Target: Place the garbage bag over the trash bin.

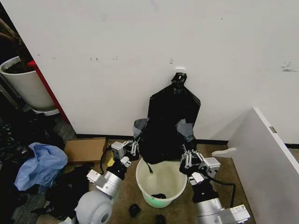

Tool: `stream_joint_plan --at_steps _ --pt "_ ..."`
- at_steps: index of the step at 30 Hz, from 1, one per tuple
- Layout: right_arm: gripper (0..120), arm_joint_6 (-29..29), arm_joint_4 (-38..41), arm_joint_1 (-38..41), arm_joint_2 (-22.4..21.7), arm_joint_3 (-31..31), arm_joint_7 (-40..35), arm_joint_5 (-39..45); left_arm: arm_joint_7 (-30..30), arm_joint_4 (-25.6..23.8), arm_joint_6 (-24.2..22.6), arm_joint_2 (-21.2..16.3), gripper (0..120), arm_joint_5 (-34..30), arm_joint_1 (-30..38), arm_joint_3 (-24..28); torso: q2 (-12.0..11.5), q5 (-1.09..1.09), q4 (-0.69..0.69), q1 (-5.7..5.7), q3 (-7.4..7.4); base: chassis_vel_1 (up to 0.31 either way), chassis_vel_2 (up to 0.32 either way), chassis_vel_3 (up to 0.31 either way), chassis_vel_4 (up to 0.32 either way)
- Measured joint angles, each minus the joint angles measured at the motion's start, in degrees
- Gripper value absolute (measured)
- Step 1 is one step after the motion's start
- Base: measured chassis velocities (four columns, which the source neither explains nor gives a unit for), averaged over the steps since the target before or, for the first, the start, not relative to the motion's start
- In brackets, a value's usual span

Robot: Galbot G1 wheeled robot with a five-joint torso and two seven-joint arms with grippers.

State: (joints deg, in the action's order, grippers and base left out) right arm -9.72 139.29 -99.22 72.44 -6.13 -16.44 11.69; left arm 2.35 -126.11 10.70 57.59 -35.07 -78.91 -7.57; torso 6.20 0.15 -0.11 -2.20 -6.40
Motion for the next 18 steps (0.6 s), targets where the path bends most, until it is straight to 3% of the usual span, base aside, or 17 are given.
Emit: stream_joint_plan --at_steps 3,10,18 --pt "0 0.62 0.31 0.08 0.36 0.08 -0.11 -0.19 0.09 -0.9 -1.04 -0.32 0 -1.57 -0.29 0.23 0.0 0.0 -0.01 0.0 0.0 0.0 0.0 0.0 0.0" --pt "0 1.43 -3.96 5.1 -0.23 -0.68 -0.69 -0.28 -0.04 3.62 -0.74 2.07 0 -1.31 -1.67 1.87 -0.01 0.01 0.02 -0.01 -0.01 0.0 0.0 0.0 0.0" --pt "0 10.73 -3.42 6.13 -1.73 0.02 -7.88 4.49 0.2 7.3 -2.06 3.48 0 -1.27 -1.09 3.92 -0.01 0.0 -0.01 -0.01 -0.01 0.0 0.0 0.0 0.0"
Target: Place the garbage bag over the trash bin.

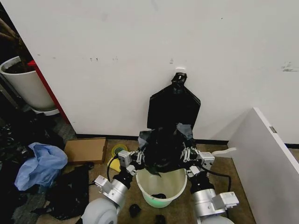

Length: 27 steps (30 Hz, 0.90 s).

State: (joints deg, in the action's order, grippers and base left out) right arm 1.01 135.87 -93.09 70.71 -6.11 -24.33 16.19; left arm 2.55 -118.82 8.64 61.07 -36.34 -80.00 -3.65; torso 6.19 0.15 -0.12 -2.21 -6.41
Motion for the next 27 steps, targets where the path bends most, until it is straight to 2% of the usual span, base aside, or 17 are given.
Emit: stream_joint_plan --at_steps 3,8,16,20,22,23,27 --pt "0 3.85 -0.69 -0.62 -1.37 0.99 -3.31 1.19 0.23 0.82 -0.55 -0.3 0 1.36 -0.85 0.36 0.0 0.01 0.0 0.0 0.0 0.0 0.0 0.0 0.0" --pt "0 5.18 -0.4 -2.06 -2.43 2.52 -4.38 2.41 0.44 0.64 -0.7 -1.14 0 2.68 -1.81 0.19 0.0 0.0 0.0 0.0 0.0 0.0 0.0 0.0 0.0" --pt "0 4.59 0.22 -2.82 -3.01 3.41 -3.81 3.39 1.04 -0.9 -0.42 -3.04 0 4.35 -3.14 -1.48 0.0 0.0 0.0 0.0 0.0 0.0 0.0 0.0 0.0" --pt "0 5.24 -0.91 -2.78 -3.19 3.33 -4.32 5.82 1.27 -0.66 0.78 -3.52 0 7.81 -4.04 -1.91 0.0 0.0 0.0 0.0 0.0 0.0 0.0 0.0 0.0" --pt "0 5.32 -0.81 -2.57 -3.36 3.28 -4.62 8.72 1.35 -1.83 1.08 -3.82 0 8.55 -4.74 -2.35 0.0 -0.01 0.01 0.0 0.0 0.0 0.0 0.0 0.0" --pt "0 3.68 -0.04 -1.97 -3.62 2.46 -3.72 11.16 1.42 -3.98 1.37 -4.48 0 8.64 -5.5 -2.86 0.0 0.0 0.0 0.0 0.0 0.0 0.0 0.0 0.0" --pt "0 1.57 0.28 -0.82 -3.97 1.08 -1.46 12.84 1.42 -5.34 1.74 -5.44 0 8.65 -6.54 -3.11 0.0 0.01 0.01 0.0 0.0 0.0 0.0 0.0 0.0"
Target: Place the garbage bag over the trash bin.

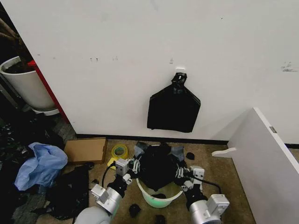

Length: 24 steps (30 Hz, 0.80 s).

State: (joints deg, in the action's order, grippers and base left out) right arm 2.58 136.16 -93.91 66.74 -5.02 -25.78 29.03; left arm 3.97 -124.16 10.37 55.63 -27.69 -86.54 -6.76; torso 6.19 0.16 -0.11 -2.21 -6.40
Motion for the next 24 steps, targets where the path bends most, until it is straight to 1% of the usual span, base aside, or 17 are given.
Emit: stream_joint_plan --at_steps 1,3,4,5,6,7,9,12,14,19,21,24 --pt "0 0.67 -0.1 0.24 -0.04 -0.02 -0.52 0.74 -0.01 0.57 0.23 0.04 0 0.08 -0.13 0.18 0.0 -0.01 0.0 0.0 0.0 0.0 0.0 0.0 0.0" --pt "0 4.6 -1.37 0.77 -0.13 0.46 -4.46 2.14 -0.1 3.55 1.09 0.93 0 0.11 -0.26 1.32 0.0 -0.01 0.01 0.0 0.0 0.0 0.0 0.0 0.0" --pt "0 5.04 -1.7 0.8 -0.15 0.56 -4.98 2.17 -0.12 4.09 1.26 1.19 0 0.1 -0.23 1.52 0.0 -0.01 0.0 0.0 0.0 0.0 0.0 0.0 0.0" --pt "0 5.88 -3.0 0.73 -0.33 0.65 -6.06 1.79 -0.36 6.16 2.05 2.24 0 0.07 -0.01 2.22 0.0 -0.01 0.0 0.0 0.0 0.0 0.0 0.0 0.0" --pt "0 6.14 -3.8 0.51 -0.52 0.59 -6.41 1.3 -0.62 7.44 2.59 2.93 0 0.1 0.12 2.67 0.0 -0.01 0.0 0.0 0.0 0.0 0.0 0.0 0.0" --pt "0 6.14 -3.8 0.51 -0.52 0.59 -6.41 1.3 -0.62 7.44 2.59 2.93 0 0.1 0.12 2.67 0.0 -0.01 0.0 0.0 0.0 0.0 0.0 0.0 0.0" --pt "0 6.56 -4.86 -0.01 -0.9 0.43 -7.08 0.86 -0.95 9.21 3.57 3.82 0 0.88 0.23 3.2 0.0 -0.02 -0.01 0.0 0.0 0.0 0.0 0.0 0.0" --pt "0 7.17 -6.34 -2.07 -1.89 0.79 -9.21 0.69 -1.29 11.53 5.78 4.36 0 3.99 -0.4 3.62 0.0 -0.01 0.0 0.0 0.0 0.0 0.0 0.0 0.0" --pt "0 7.09 -6.67 -2.64 -2.11 0.89 -9.28 0.48 -1.3 11.7 6.27 4.34 0 4.5 -0.69 3.6 0.0 -0.01 -0.01 0.0 0.0 0.0 0.0 0.0 0.0" --pt "0 4.07 -9.55 -4.56 -3.02 0.9 -9.65 -1.5 -0.22 12.54 10.11 4.07 0 8.99 -2.97 2.88 0.0 0.0 0.0 0.0 0.0 0.0 0.0 0.0 0.0" --pt "0 3.8 -9.66 -4.86 -3.18 0.84 -9.74 -1.76 0.13 12.54 10.44 3.94 0 9.5 -3.41 2.8 0.0 0.0 0.0 0.0 0.0 0.0 0.0 0.0 0.0" --pt "0 2.5 -8.69 -7.97 -4.93 0.6 -10.09 -3.79 3.0 12.45 11.58 3.52 0 12.66 -5.91 2.32 0.0 -0.01 -0.01 0.0 0.0 0.0 0.0 0.0 0.0"
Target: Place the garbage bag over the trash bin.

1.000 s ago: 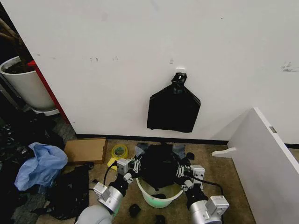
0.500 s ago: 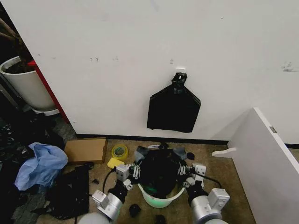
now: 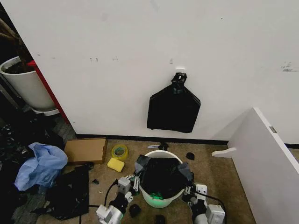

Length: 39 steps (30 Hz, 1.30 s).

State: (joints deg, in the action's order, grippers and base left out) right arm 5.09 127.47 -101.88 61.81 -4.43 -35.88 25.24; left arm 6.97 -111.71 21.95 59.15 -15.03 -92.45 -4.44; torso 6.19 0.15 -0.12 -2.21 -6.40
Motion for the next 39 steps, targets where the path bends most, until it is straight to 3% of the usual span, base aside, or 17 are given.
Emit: stream_joint_plan --at_steps 9,26,34,39 --pt "0 1.98 3.13 -5.59 -5.09 0.16 0.54 -3.4 5.35 2.68 0.4 0.77 0 6.66 -3.99 0.24 0.01 -0.01 0.01 0.0 0.0 0.0 0.0 0.0 0.0" --pt "0 4.32 -6.49 -0.78 -3.74 0.69 3.03 -5.89 13.32 6.77 -4.75 2.06 0 11.78 -4.19 0.51 0.0 0.0 0.01 0.0 0.0 0.0 0.0 0.0 0.0" --pt "0 -6.16 -17.75 5.0 -0.79 -0.54 8.43 -17.07 14.69 11.19 -7.08 6.1 0 8.81 -1.16 0.96 0.0 0.0 0.01 0.0 -0.01 0.0 0.0 0.0 0.0" --pt "0 -11.73 -22.16 7.19 -0.2 -1.46 11.99 -19.46 13.76 12.53 -7.83 7.31 0 6.43 0.0 0.87 0.0 0.0 0.01 0.0 -0.01 0.0 0.0 0.0 0.0"
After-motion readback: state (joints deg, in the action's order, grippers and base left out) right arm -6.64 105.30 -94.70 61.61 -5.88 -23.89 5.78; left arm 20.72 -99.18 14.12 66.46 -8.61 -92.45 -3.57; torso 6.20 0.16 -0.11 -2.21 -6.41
